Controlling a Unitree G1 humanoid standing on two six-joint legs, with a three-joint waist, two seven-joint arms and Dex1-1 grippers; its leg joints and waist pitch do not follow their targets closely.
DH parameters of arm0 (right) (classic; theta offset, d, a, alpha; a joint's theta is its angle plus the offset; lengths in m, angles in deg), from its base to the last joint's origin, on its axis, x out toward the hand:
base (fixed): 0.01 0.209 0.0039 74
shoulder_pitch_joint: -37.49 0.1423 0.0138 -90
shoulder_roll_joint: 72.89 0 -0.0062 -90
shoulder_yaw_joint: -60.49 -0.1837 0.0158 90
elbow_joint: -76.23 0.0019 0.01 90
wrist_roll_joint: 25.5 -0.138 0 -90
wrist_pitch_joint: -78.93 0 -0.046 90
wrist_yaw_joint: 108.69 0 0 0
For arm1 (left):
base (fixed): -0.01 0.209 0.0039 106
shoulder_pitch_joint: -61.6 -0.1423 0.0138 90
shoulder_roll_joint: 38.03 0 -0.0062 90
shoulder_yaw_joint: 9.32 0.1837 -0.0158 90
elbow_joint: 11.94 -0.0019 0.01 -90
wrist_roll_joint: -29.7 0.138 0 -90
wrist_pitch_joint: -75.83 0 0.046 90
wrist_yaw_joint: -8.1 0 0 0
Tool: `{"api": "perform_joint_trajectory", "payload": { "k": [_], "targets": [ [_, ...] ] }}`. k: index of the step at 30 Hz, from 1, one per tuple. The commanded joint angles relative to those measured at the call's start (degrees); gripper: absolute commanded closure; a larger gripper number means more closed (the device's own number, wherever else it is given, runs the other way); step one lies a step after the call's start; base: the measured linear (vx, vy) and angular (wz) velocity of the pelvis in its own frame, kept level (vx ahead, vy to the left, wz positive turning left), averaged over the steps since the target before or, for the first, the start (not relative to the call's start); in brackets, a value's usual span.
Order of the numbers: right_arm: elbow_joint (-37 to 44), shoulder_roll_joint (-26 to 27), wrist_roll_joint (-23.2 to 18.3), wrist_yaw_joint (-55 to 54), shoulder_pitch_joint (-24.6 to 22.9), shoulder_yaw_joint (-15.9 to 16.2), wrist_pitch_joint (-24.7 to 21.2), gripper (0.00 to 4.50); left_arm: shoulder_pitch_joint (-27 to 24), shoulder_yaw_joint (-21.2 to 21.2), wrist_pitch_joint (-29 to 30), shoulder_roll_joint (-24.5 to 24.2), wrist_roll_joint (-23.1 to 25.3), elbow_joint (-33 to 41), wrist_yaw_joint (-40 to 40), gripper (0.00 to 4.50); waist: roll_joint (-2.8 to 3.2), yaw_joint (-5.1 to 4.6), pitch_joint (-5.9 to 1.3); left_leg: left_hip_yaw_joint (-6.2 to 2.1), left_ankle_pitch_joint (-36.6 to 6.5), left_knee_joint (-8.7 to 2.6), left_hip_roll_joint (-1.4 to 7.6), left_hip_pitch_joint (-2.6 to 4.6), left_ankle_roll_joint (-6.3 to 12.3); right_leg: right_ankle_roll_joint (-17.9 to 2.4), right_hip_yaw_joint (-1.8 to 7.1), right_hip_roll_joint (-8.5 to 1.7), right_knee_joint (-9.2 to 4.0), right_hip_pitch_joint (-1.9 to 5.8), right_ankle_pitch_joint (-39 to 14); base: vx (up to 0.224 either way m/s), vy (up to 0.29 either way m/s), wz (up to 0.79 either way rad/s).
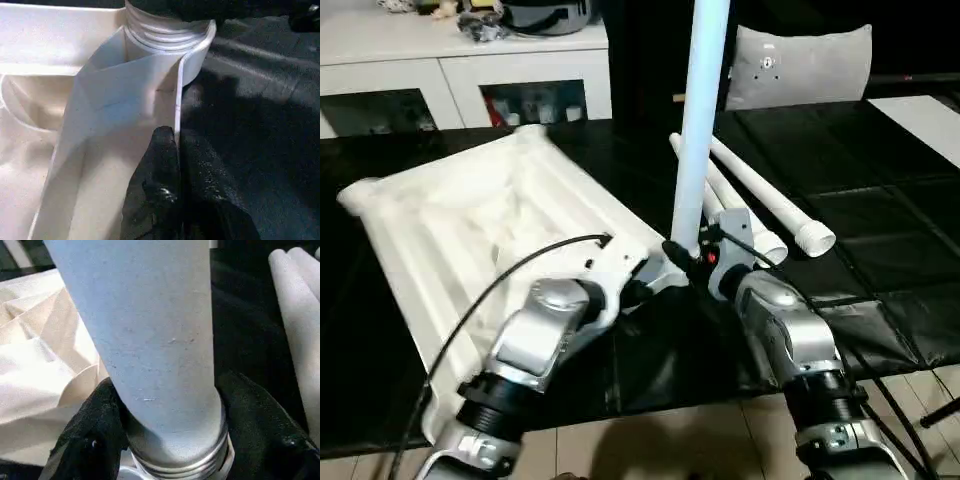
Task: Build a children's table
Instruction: Rotate leg to tighten
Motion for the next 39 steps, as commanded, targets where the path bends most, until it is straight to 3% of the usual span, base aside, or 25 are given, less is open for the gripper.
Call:
{"api": "perform_joint_trajectory", "payload": {
  "k": [1,4,6,9,10,11,21,24,25,28,31,32,35,37,39],
  "targets": [
    [-3.2,4.9,-1.7,3.3,-2.1,5.4,-3.2,2.03,6.2,-1.8,-3.8,1.4,0.5,1.7,4.6,4.50,-0.32,0.33,-3.95,-1.61,-20.0,-4.54,2.46,1.28,0.46,-9.2,1.86,-3.94,-5.06,1.55,-20.8,0.000,0.000,0.00],
    [-3.4,5.0,-1.5,2.1,-2.1,4.1,-3.2,2.03,6.3,-1.8,-3.4,1.0,1.0,1.7,4.3,4.50,-0.29,0.70,-4.04,-1.36,-17.4,-4.41,2.47,1.13,1.25,-10.5,1.99,-4.09,-4.78,1.85,-17.7,0.000,0.000,0.00],
    [-3.7,4.5,-1.7,2.0,-2.0,3.3,-3.0,2.03,6.4,-1.6,-3.0,0.3,1.1,1.8,4.3,4.50,0.15,0.86,-4.15,-1.33,-17.0,-4.36,2.52,1.20,1.19,-10.8,1.97,-4.05,-4.64,1.94,-16.9,0.000,0.000,0.00],
    [-3.4,4.0,-2.1,2.5,-2.0,2.7,-2.2,2.03,6.3,-1.4,-3.3,-0.4,0.7,1.7,3.6,4.50,0.16,1.02,-4.19,-1.28,-16.7,-4.34,2.51,1.19,1.04,-10.9,1.94,-4.05,-4.63,2.05,-16.6,0.000,0.000,0.00],
    [-3.5,3.9,-2.3,2.8,-2.0,2.5,-1.8,1.47,6.3,-1.4,-3.3,-0.5,0.6,1.7,3.6,4.50,0.13,1.00,-4.13,-1.28,-17.1,-4.38,2.55,1.23,0.91,-10.9,1.89,-3.99,-4.69,1.99,-17.0,0.000,0.000,0.00],
    [-3.4,3.7,-2.4,3.2,-2.0,2.3,-1.3,1.33,6.2,-1.2,-3.5,-0.8,0.6,1.6,3.3,4.50,0.40,1.01,-4.14,-1.34,-17.7,-4.41,2.58,1.35,0.62,-10.8,1.85,-4.01,-4.71,1.93,-17.6,0.000,0.000,0.00],
    [-0.6,0.4,-3.9,7.1,-2.9,0.6,0.8,0.57,7.2,-1.6,-4.9,-2.1,0.3,-1.2,3.3,4.50,0.38,0.65,-3.99,-1.50,-20.8,-4.51,2.49,1.38,0.01,-10.0,1.80,-3.97,-5.03,1.85,-20.4,0.000,0.000,0.00],
    [1.5,-1.0,-4.0,8.2,-3.9,1.0,0.2,0.36,7.6,-2.0,-5.3,-2.2,0.3,-2.3,3.8,4.50,0.32,0.72,-4.34,-1.48,-18.2,-4.44,2.56,1.15,0.71,-10.7,1.80,-3.87,-4.78,2.14,-16.6,0.000,0.000,0.00],
    [3.8,-1.8,-5.3,9.8,-5.1,1.0,-1.7,0.21,8.0,-2.2,-5.6,-2.3,0.5,-3.2,4.2,4.50,0.29,0.67,-4.51,-1.43,-15.9,-4.31,2.59,0.74,1.30,-11.6,1.87,-4.03,-4.39,2.42,-13.1,0.000,0.000,0.00],
    [9.5,-3.9,-6.0,11.1,-8.4,0.6,-1.8,0.04,9.3,-2.6,-6.9,-2.2,0.6,-6.0,5.2,4.50,0.55,1.22,-4.67,-1.28,-12.5,-4.00,2.60,0.78,3.17,-12.3,1.83,-3.92,-4.10,2.58,-8.9,0.000,0.000,0.00],
    [12.1,-3.5,-6.4,9.2,-10.2,-0.9,-1.4,0.00,10.0,-3.7,-7.6,-1.4,-0.5,-7.6,6.2,4.50,0.40,1.38,-4.74,-1.18,-11.0,-3.83,2.57,0.77,3.70,-13.5,1.73,-3.95,-3.90,2.69,-6.7,0.000,0.000,0.00],
    [12.6,-3.4,-6.5,8.7,-10.5,-1.1,-1.3,0.00,10.2,-4.0,-7.7,-1.2,-0.9,-7.8,6.2,4.07,0.45,1.39,-4.66,-1.11,-11.2,-3.85,2.53,0.82,3.80,-13.6,1.68,-3.89,-4.08,2.65,-7.3,0.000,0.000,0.00],
    [14.0,-3.1,-6.3,7.9,-11.6,-0.7,-1.1,0.00,10.2,-5.3,-7.5,-0.6,-2.7,-7.3,5.9,3.90,0.57,1.60,-4.63,-1.21,-12.4,-3.92,2.65,0.99,3.39,-13.7,1.65,-3.96,-4.18,2.61,-9.2,0.000,0.000,0.00],
    [15.6,-2.3,-6.5,5.5,-12.2,-0.5,-4.7,0.00,10.3,-6.4,-8.4,-1.1,-3.2,-7.3,6.4,3.76,0.56,1.73,-4.38,-1.22,-14.0,-4.14,2.71,1.17,2.68,-13.3,1.66,-3.87,-4.42,2.36,-11.8,0.000,0.000,0.00],
    [15.9,-2.2,-6.6,5.4,-12.3,-0.2,-5.2,0.00,10.3,-6.6,-8.4,-1.4,-3.4,-7.3,6.3,3.61,0.51,1.67,-4.07,-1.26,-16.5,-4.34,2.62,1.32,1.91,-12.2,1.62,-3.77,-4.66,2.13,-15.6,0.000,0.000,0.00]
  ]
}}
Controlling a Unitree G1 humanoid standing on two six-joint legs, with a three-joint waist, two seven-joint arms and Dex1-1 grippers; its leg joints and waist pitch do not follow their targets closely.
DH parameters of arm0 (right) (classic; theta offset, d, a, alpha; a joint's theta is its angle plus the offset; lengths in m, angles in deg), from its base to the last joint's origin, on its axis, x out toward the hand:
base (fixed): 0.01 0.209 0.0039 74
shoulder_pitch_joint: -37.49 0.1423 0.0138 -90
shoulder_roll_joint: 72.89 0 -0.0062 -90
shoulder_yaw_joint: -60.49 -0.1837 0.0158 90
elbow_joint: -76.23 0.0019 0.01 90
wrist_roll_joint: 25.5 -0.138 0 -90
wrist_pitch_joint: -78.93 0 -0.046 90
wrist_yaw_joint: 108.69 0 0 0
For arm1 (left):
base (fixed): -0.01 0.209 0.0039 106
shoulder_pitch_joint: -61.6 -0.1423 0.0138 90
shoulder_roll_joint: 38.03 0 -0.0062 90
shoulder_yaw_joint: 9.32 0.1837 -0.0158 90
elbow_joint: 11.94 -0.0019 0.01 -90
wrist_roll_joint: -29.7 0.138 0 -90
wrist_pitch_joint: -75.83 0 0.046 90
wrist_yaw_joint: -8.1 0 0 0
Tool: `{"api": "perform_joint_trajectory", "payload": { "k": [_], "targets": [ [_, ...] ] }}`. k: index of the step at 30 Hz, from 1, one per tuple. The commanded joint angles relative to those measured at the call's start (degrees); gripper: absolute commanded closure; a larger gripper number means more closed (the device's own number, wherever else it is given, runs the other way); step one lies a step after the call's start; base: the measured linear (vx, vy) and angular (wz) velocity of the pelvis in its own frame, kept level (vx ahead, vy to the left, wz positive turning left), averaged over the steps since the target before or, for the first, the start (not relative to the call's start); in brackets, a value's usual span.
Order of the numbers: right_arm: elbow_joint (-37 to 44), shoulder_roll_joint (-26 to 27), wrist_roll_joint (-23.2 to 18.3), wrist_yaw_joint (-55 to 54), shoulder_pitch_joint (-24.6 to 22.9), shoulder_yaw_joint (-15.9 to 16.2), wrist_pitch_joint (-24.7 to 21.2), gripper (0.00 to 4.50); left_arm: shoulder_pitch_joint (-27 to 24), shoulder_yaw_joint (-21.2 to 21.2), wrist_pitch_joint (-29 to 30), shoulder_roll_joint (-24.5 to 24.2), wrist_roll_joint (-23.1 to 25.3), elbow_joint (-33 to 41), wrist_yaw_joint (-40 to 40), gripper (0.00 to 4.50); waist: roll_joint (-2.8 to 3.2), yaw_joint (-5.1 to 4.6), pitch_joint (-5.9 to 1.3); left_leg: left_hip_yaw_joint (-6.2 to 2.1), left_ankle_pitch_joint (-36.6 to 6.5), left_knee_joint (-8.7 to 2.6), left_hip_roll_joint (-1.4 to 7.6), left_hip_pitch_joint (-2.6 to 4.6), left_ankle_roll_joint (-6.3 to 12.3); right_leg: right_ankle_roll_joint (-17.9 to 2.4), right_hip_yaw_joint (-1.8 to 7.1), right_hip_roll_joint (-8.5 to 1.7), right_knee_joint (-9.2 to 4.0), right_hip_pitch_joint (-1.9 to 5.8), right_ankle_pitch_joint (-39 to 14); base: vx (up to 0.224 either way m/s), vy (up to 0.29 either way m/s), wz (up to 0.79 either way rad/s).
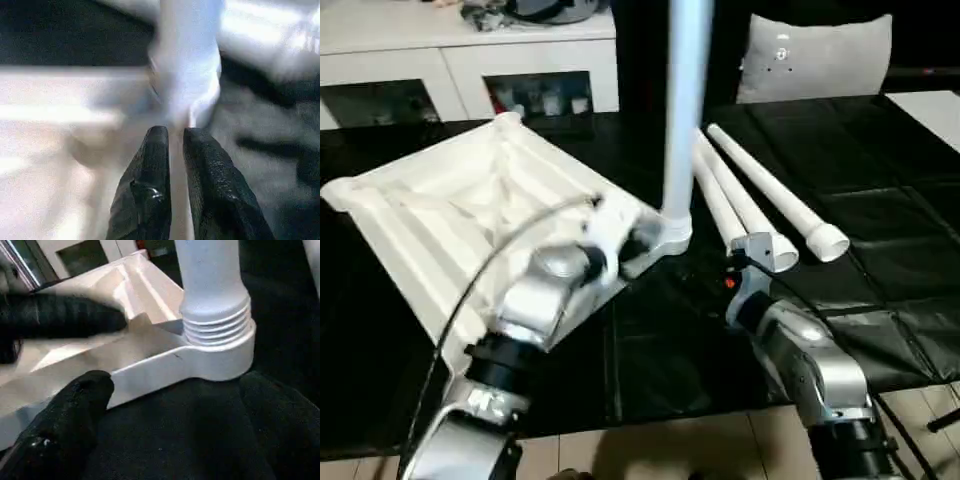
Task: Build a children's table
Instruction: Rotate leg to tighten, then rotate table base
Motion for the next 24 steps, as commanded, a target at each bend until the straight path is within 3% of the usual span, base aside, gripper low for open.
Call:
{"api": "perform_joint_trajectory", "payload": {
  "k": [1,4,9,10,11,13,15,16,17,19,20,22,23,24],
  "targets": [
    [1.4,0.1,-0.3,-0.7,-0.5,1.1,-1.0,0.00,-0.1,0.4,-0.3,-1.4,0.1,0.9,-0.9,3.61,0.19,0.20,-3.87,-1.38,-18.0,-4.25,2.51,1.63,1.30,-10.9,1.81,-3.94,-4.84,2.42,-18.9,0.000,0.000,0.00],
    [1.0,0.1,0.7,-0.8,-0.6,1.9,-0.3,0.00,-0.7,1.4,-0.3,-2.2,0.6,1.5,-2.0,3.61,0.17,0.18,-3.82,-1.48,-19.1,-4.36,2.48,1.68,0.24,-9.3,1.96,-3.98,-5.04,2.12,-21.3,0.000,0.000,0.00],
    [0.8,0.8,1.8,-1.3,-0.4,4.1,-0.8,0.00,-3.5,0.3,4.2,-7.5,2.7,8.3,-0.2,3.61,0.34,-0.06,-3.88,-1.60,-18.9,-4.58,2.59,1.50,-0.26,-9.6,2.04,-3.95,-4.58,2.10,-19.0,0.000,0.000,0.00],
    [0.2,0.8,2.8,-2.1,-0.2,5.0,-0.8,0.00,-4.8,-1.0,6.8,-10.3,3.1,11.7,-0.3,3.88,-0.18,-0.03,-3.82,-1.50,-19.1,-4.56,2.67,1.66,-0.40,-9.8,2.10,-3.95,-4.53,1.98,-18.9,0.000,0.000,0.00],
    [-0.5,1.0,3.1,-2.3,0.1,5.3,-0.7,0.00,-5.5,-1.6,7.9,-11.9,3.8,13.2,-0.1,3.88,-0.23,-0.11,-3.66,-1.52,-18.6,-4.66,2.57,1.37,-0.30,-9.8,2.08,-3.98,-4.48,2.09,-19.3,0.000,0.000,0.00],
    [-1.8,1.2,3.6,-2.9,0.7,5.7,-0.8,0.00,-7.0,-2.0,9.9,-15.6,5.8,15.8,-0.4,4.10,0.29,-0.10,-3.64,-1.54,-18.5,-4.54,2.62,1.72,-0.52,-9.8,2.16,-3.94,-4.44,1.77,-19.3,0.000,0.000,0.00],
    [-3.5,1.3,4.4,-3.8,1.6,6.2,-1.5,0.00,-9.3,-1.8,12.4,-21.0,8.6,19.1,-1.4,4.16,-0.16,-0.23,-3.48,-1.61,-18.5,-4.79,2.65,1.55,-0.70,-9.7,2.20,-3.85,-4.24,1.79,-19.1,0.000,0.000,0.00],
    [-4.1,1.5,4.5,-4.3,2.0,6.3,-1.9,0.00,-10.3,-1.9,13.5,-22.9,9.2,20.3,-1.8,4.32,0.29,-0.23,-3.42,-1.57,-18.4,-4.81,2.59,1.62,-0.97,-9.5,2.17,-3.72,-4.18,1.67,-19.2,0.000,0.000,0.00],
    [-4.1,1.5,4.5,-4.3,2.0,6.3,-1.9,0.00,-10.3,-1.9,13.5,-22.9,9.2,20.3,-1.8,4.44,0.29,-0.02,-3.49,-1.58,-18.6,-4.71,2.69,2.08,-1.31,-9.6,2.28,-3.79,-4.14,1.42,-18.8,0.000,0.000,0.00],
    [-5.9,1.6,5.1,-5.0,3.0,6.6,-2.0,0.00,-12.9,-1.3,15.7,-27.5,10.3,22.9,-2.6,4.47,0.30,0.09,-3.33,-1.52,-18.9,-4.89,2.65,1.94,-1.57,-9.8,2.31,-3.68,-4.09,1.38,-18.3,0.000,0.000,0.00],
    [-7.5,1.8,5.5,-5.4,3.9,6.8,-1.8,0.00,-14.8,-0.7,16.8,-31.0,11.5,24.1,-3.2,4.49,0.00,0.32,-3.42,-1.58,-19.2,-4.86,2.69,2.04,-1.83,-9.8,2.38,-3.87,-3.95,1.32,-18.3,0.000,0.000,0.00],
    [-8.3,1.9,5.6,-5.5,4.4,6.9,-1.7,0.00,-15.9,-0.3,17.3,-32.8,12.2,24.6,-3.4,4.49,0.30,0.13,-3.31,-1.70,-20.1,-5.04,2.63,1.93,-2.25,-9.3,2.30,-3.80,-3.90,1.29,-19.0,0.000,0.000,0.00],
    [-10.3,2.2,6.0,-5.7,5.8,7.1,-0.8,0.00,-17.8,0.4,18.0,-35.8,13.8,25.1,-3.5,4.49,0.23,0.17,-3.30,-1.65,-21.2,-4.99,2.71,2.32,-2.56,-9.2,2.39,-3.81,-4.11,0.96,-19.7,0.000,0.000,0.00],
    [-11.1,2.3,6.1,-5.6,6.3,7.2,-0.5,0.00,-18.4,0.7,18.7,-36.9,14.4,25.8,-3.5,4.49,0.12,0.07,-3.34,-1.77,-21.4,-5.00,2.70,2.14,-2.78,-9.4,2.40,-3.93,-3.94,1.14,-19.7,0.000,0.000,0.00]
  ]
}}
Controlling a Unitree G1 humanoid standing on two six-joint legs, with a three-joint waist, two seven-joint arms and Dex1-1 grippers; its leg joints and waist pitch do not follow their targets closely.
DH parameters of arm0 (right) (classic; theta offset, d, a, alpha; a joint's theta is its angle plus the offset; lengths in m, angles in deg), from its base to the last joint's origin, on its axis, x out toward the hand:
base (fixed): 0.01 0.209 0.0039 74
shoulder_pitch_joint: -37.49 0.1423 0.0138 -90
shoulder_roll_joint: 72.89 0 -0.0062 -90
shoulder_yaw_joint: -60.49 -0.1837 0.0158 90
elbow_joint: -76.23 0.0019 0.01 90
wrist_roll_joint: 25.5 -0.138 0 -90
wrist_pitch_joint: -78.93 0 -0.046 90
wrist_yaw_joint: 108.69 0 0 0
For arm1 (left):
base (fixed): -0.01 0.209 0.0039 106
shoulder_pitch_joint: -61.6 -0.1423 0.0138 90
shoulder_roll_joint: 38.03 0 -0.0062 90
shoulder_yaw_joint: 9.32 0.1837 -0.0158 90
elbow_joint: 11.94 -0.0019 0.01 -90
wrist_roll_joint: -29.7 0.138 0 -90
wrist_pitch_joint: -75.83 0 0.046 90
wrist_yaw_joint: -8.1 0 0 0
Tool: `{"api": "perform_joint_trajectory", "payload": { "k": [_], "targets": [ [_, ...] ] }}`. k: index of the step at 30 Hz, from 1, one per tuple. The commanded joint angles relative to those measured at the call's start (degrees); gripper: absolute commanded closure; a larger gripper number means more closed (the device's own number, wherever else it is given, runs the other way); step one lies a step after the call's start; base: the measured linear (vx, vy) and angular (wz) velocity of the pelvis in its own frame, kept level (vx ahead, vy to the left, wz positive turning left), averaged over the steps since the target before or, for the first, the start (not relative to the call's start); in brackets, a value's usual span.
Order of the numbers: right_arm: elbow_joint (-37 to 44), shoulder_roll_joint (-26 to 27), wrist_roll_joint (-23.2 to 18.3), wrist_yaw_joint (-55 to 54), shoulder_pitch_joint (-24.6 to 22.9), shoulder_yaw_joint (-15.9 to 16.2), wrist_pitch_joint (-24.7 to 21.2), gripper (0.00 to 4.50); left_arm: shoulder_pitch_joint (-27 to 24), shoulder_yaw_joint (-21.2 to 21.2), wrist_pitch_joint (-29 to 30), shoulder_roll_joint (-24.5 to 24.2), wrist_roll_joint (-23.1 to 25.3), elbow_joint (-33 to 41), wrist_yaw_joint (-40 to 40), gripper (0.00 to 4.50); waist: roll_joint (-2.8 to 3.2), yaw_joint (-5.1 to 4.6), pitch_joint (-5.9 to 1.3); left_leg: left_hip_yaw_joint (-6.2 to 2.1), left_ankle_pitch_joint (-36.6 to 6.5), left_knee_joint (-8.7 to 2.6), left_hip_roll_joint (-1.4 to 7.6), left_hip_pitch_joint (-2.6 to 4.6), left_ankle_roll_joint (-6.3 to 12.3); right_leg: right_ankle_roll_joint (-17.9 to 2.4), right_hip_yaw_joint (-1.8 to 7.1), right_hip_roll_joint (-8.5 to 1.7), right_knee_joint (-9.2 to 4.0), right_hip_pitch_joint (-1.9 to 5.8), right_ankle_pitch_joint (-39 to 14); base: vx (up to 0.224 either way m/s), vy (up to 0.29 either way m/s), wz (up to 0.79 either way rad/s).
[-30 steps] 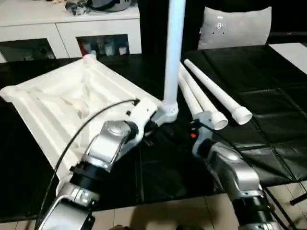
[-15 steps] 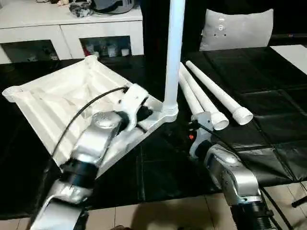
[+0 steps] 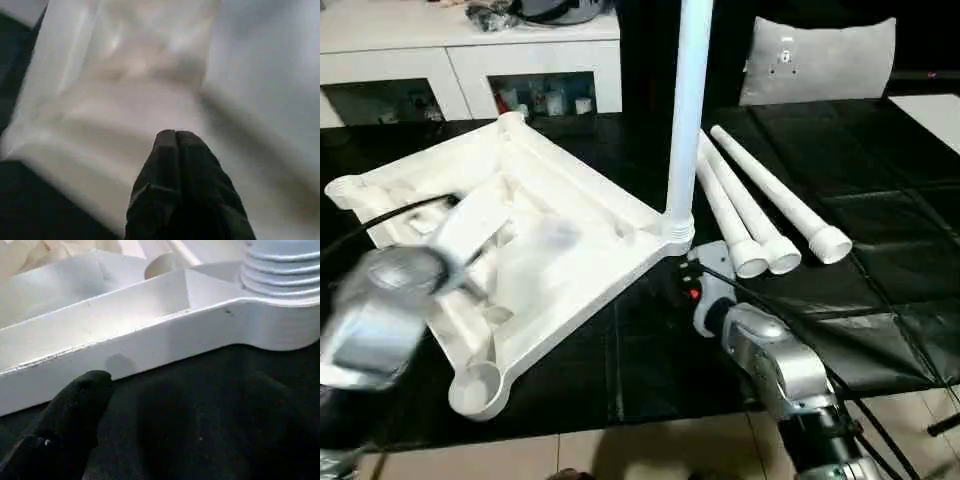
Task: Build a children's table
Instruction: Rotate table base
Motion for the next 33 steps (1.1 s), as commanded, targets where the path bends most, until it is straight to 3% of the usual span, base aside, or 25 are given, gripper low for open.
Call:
{"api": "perform_joint_trajectory", "payload": {
  "k": [1,2,4,6,9,15,21,27,31,33],
  "targets": [
    [-1.4,0.1,0.7,-0.3,1.1,0.1,0.8,0.00,-0.5,0.7,1.5,-1.4,2.1,1.7,-0.8,4.49,0.65,-0.07,-3.19,-1.69,-21.9,-5.13,2.62,2.00,-2.81,-9.5,2.23,-3.82,-4.09,1.29,-20.3,0.000,0.000,0.00],
    [-1.4,0.1,0.7,-0.3,1.2,0.1,0.9,0.00,-0.6,0.7,1.6,-1.6,2.1,1.8,-0.8,4.49,0.74,0.19,-3.15,-1.55,-23.1,-4.96,2.75,2.80,-3.26,-9.3,2.41,-3.78,-4.44,0.63,-20.8,0.000,0.000,0.00],
    [-2.3,0.6,0.5,-0.1,2.1,-0.1,1.6,0.00,-1.5,1.8,2.9,-3.4,2.7,2.9,-1.9,4.49,0.68,0.31,-3.20,-1.75,-23.0,-5.16,2.70,2.29,-3.56,-9.2,2.36,-3.93,-4.23,1.16,-20.7,0.000,0.000,0.00],
    [-3.7,1.0,0.2,0.2,3.2,0.1,2.3,0.00,-3.1,2.8,5.1,-4.5,0.3,4.4,-4.3,4.49,0.62,0.25,-3.23,-1.87,-23.3,-5.25,2.73,2.21,-3.82,-9.4,2.35,-4.01,-4.04,1.18,-20.2,0.000,0.000,0.00],
    [-5.4,1.2,0.4,0.2,4.1,0.2,2.9,0.00,-4.2,2.9,6.7,-3.7,-3.1,5.6,-6.6,4.49,0.71,0.20,-3.26,-1.69,-22.8,-5.10,2.59,2.28,-3.87,-10.2,2.42,-3.94,-3.97,1.14,-18.9,0.000,0.000,0.00],
    [-11.2,2.0,1.1,0.5,7.2,0.1,4.5,0.00,-7.3,7.9,7.7,-7.1,-5.6,8.4,-14.0,4.49,0.89,0.03,-3.45,-1.76,-22.2,-5.04,2.55,2.04,-3.45,-10.8,2.39,-4.07,-3.86,1.52,-18.1,0.000,0.000,0.00],
    [-14.9,2.6,1.2,0.6,9.2,-0.1,5.8,0.00,-8.3,11.2,6.4,-9.6,-10.1,12.7,-20.1,4.49,0.99,-0.14,-3.32,-1.67,-22.7,-4.97,2.57,2.23,-3.70,-10.9,2.36,-3.96,-3.88,1.33,-18.8,0.000,0.000,0.00],
    [-17.6,3.0,1.6,0.9,10.0,0.0,7.2,0.00,-5.5,11.6,7.5,-3.9,-16.3,16.5,-23.5,4.49,0.77,-0.34,-3.30,-1.49,-22.7,-4.93,2.53,2.33,-4.17,-11.2,2.42,-3.81,-3.70,1.42,-17.8,0.000,0.000,0.00],
    [-18.3,3.2,1.8,1.1,10.0,0.3,7.6,0.00,-2.6,12.4,6.0,0.0,-17.2,14.8,-23.1,4.49,0.55,-0.38,-3.24,-1.42,-22.1,-4.83,2.41,2.23,-3.59,-10.8,2.44,-3.84,-3.96,1.57,-19.1,0.000,0.000,0.00],
    [-18.5,3.1,2.2,1.1,9.9,0.6,7.9,0.00,-1.1,12.8,4.2,2.1,-17.0,12.8,-22.2,4.49,0.75,-0.37,-3.11,-1.44,-22.1,-4.76,2.34,2.14,-3.48,-10.6,2.44,-3.88,-4.03,1.57,-19.9,0.000,0.000,0.00]
  ]
}}
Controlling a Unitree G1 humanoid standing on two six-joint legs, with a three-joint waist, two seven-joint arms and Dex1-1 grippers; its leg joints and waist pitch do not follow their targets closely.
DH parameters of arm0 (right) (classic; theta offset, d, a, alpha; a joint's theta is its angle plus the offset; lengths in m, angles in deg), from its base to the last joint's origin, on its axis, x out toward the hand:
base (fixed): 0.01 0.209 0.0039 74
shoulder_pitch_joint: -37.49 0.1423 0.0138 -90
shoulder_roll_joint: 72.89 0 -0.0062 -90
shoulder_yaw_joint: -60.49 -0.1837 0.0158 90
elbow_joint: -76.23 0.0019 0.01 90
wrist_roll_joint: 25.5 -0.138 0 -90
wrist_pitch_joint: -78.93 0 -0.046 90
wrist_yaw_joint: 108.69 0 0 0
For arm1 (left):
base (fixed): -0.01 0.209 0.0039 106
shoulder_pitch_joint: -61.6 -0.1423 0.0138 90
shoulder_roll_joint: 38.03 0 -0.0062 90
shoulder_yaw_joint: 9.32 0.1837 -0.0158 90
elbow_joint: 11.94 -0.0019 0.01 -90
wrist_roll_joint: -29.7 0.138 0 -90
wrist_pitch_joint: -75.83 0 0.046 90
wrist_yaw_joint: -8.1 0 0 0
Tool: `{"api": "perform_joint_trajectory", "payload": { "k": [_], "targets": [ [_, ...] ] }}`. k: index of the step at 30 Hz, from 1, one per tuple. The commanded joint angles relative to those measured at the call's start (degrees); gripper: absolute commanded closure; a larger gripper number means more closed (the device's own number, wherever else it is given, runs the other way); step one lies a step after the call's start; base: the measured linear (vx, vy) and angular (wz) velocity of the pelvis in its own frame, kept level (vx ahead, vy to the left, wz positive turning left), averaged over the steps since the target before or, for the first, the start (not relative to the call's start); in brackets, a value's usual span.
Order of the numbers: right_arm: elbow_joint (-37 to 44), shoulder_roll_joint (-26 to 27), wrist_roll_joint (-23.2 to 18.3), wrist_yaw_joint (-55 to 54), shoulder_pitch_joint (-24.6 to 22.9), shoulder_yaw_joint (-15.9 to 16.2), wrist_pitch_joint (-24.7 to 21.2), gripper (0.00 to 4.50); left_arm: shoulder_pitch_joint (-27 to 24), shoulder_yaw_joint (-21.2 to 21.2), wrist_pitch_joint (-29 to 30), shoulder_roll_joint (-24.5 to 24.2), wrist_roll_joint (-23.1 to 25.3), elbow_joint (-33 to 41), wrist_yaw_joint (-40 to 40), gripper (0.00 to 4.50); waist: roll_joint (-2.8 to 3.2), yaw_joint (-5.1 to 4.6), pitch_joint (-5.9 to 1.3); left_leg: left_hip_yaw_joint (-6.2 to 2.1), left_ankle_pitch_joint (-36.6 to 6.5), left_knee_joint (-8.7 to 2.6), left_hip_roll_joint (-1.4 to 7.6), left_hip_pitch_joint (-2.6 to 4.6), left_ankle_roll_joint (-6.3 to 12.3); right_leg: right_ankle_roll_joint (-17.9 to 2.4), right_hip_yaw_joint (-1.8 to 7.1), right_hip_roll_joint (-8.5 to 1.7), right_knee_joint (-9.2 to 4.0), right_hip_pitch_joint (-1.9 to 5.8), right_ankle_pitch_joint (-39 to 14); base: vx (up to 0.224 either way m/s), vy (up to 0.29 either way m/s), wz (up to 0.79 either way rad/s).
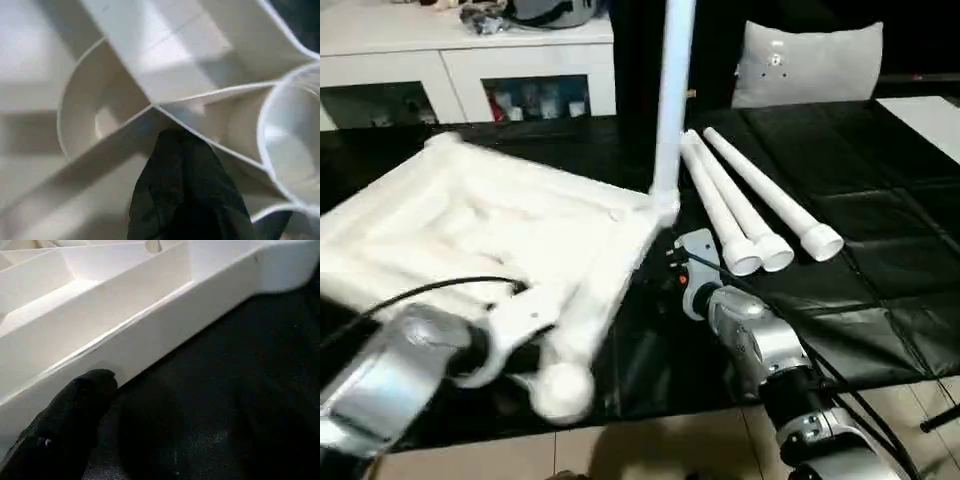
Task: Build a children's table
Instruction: Rotate table base
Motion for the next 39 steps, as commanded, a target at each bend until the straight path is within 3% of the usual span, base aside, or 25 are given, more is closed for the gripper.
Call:
{"api": "perform_joint_trajectory", "payload": {
  "k": [1,3,4,8,9,10,16,20,21,24,25,28,29,34,36,39],
  "targets": [
    [-0.9,1.3,0.3,0.8,0.7,1.9,-0.1,0.00,3.0,0.5,-4.3,2.8,-1.1,-0.9,1.0,4.49,0.79,-0.04,-3.18,-1.44,-22.3,-4.82,2.35,1.97,-3.48,-10.1,2.28,-3.87,-4.29,1.48,-20.7,0.000,0.000,0.00],
    [-0.9,0.9,0.4,0.8,0.6,1.5,0.1,0.00,4.8,0.7,-6.6,5.7,-0.5,-4.3,2.9,4.49,1.05,-0.14,-3.15,-1.44,-23.2,-4.80,2.34,2.13,-3.63,-9.8,2.26,-3.74,-4.46,1.28,-21.1,0.000,0.000,0.00],
    [-0.8,0.8,0.4,0.7,0.6,1.4,0.1,0.00,5.3,0.7,-6.8,6.7,-0.7,-5.0,3.2,4.49,1.26,-0.07,-3.32,-1.57,-22.7,-4.77,2.35,2.04,-3.74,-9.9,2.27,-3.84,-4.23,1.55,-20.1,0.000,0.000,0.00],
    [0.1,0.0,0.9,-0.2,0.2,0.7,0.5,0.00,7.7,1.0,-8.4,12.0,-0.6,-10.0,6.6,4.49,0.89,-0.06,-3.49,-1.34,-20.4,-4.71,2.34,1.81,-2.83,-10.9,2.24,-3.74,-4.10,1.87,-16.7,0.000,0.000,0.00],
    [0.8,-0.4,1.0,-0.3,0.1,0.5,0.5,0.00,8.3,1.3,-9.1,13.2,0.2,-11.7,7.9,4.49,1.55,-0.01,-3.48,-1.38,-20.3,-4.62,2.31,1.89,-2.89,-10.9,2.21,-3.73,-4.07,1.82,-16.6,0.000,0.000,0.00],
    [1.2,-0.7,1.0,-0.4,0.1,0.3,0.4,0.00,8.7,1.5,-9.6,14.1,0.7,-12.8,8.8,4.49,1.12,-0.05,-3.55,-1.28,-20.4,-4.57,2.30,1.93,-2.67,-10.9,2.15,-3.62,-4.23,1.83,-16.4,0.000,0.000,0.00],
    [8.8,-3.5,1.7,-4.7,1.0,-2.7,-3.5,0.00,10.7,-0.4,-13.5,19.8,3.0,-21.0,16.4,4.49,1.03,0.09,-3.79,-1.27,-17.7,-4.44,2.29,1.57,-1.52,-10.7,2.05,-3.64,-4.16,2.32,-14.9,0.000,0.000,0.00],
    [11.9,-5.7,2.7,-8.2,3.2,-5.0,-6.6,0.00,11.7,-3.2,-16.7,22.1,2.3,-21.9,19.1,4.49,0.96,0.07,-3.98,-1.15,-17.4,-4.25,2.35,1.88,-1.61,-10.8,1.99,-3.54,-4.25,2.14,-15.3,0.000,0.000,0.00],
    [12.4,-6.2,2.9,-8.9,3.7,-5.3,-7.5,0.00,11.8,-3.7,-17.6,22.2,2.2,-21.9,19.4,4.29,1.01,0.14,-3.92,-1.16,-17.2,-4.25,2.36,1.85,-1.60,-10.8,2.01,-3.57,-4.22,2.14,-15.3,0.000,0.000,0.00],
    [13.2,-7.1,3.4,-10.9,5.0,-6.3,-10.6,0.00,11.8,-4.9,-17.3,22.3,1.1,-21.1,18.8,4.29,0.95,0.05,-3.81,-1.13,-17.0,-4.31,2.28,1.70,-1.59,-10.4,1.98,-3.49,-4.19,2.13,-15.9,0.000,0.000,0.00],
    [13.2,-7.6,4.0,-12.0,6.1,-6.6,-12.5,0.00,11.6,-5.4,-16.7,22.1,0.5,-20.3,18.3,4.02,1.22,-0.11,-3.82,-1.15,-17.3,-4.21,2.26,1.78,-1.86,-10.4,1.94,-3.50,-4.24,2.11,-16.1,0.000,0.000,0.00],
    [8.3,-10.6,5.7,-13.2,12.3,-6.3,-20.7,0.00,10.0,-6.5,-15.2,19.8,-1.4,-14.9,16.0,3.87,1.15,-0.21,-3.99,-1.28,-15.4,-4.06,2.21,1.51,-1.95,-11.3,1.87,-3.52,-3.70,2.56,-13.7,0.000,0.000,0.00],
    [7.3,-11.0,5.8,-13.0,13.2,-6.1,-21.6,0.00,10.0,-6.6,-15.1,19.6,-1.7,-14.4,15.6,3.76,1.43,-0.24,-3.71,-1.10,-16.0,-3.95,2.14,1.67,-1.90,-11.5,1.85,-3.38,-3.85,2.21,-13.8,0.000,0.000,0.00],
    [-1.6,-12.5,5.8,-11.5,18.3,-5.2,-24.0,0.00,10.2,-7.2,-13.9,18.8,-4.1,-10.9,13.3,3.56,0.96,-0.11,-3.60,-0.85,-15.0,-3.68,2.09,1.55,-1.23,-12.1,1.95,-3.61,-4.04,2.29,-14.2,0.000,0.000,0.00],
    [-4.6,-12.3,5.9,-11.7,19.9,-5.7,-24.4,0.00,10.5,-6.9,-13.1,18.3,-4.5,-10.3,12.7,3.56,1.25,0.00,-3.65,-0.89,-14.2,-3.65,2.16,1.56,-1.23,-12.3,1.91,-3.61,-3.78,2.31,-13.1,0.000,0.000,0.00],
    [-9.0,-12.0,5.3,-11.1,22.4,-6.4,-24.3,0.00,10.5,-6.5,-12.0,17.6,-4.8,-9.3,12.5,3.56,1.18,0.03,-3.64,-0.90,-13.4,-3.69,2.17,1.49,-0.99,-12.9,1.82,-3.48,-3.51,2.43,-11.7,0.000,0.000,0.00]
  ]
}}
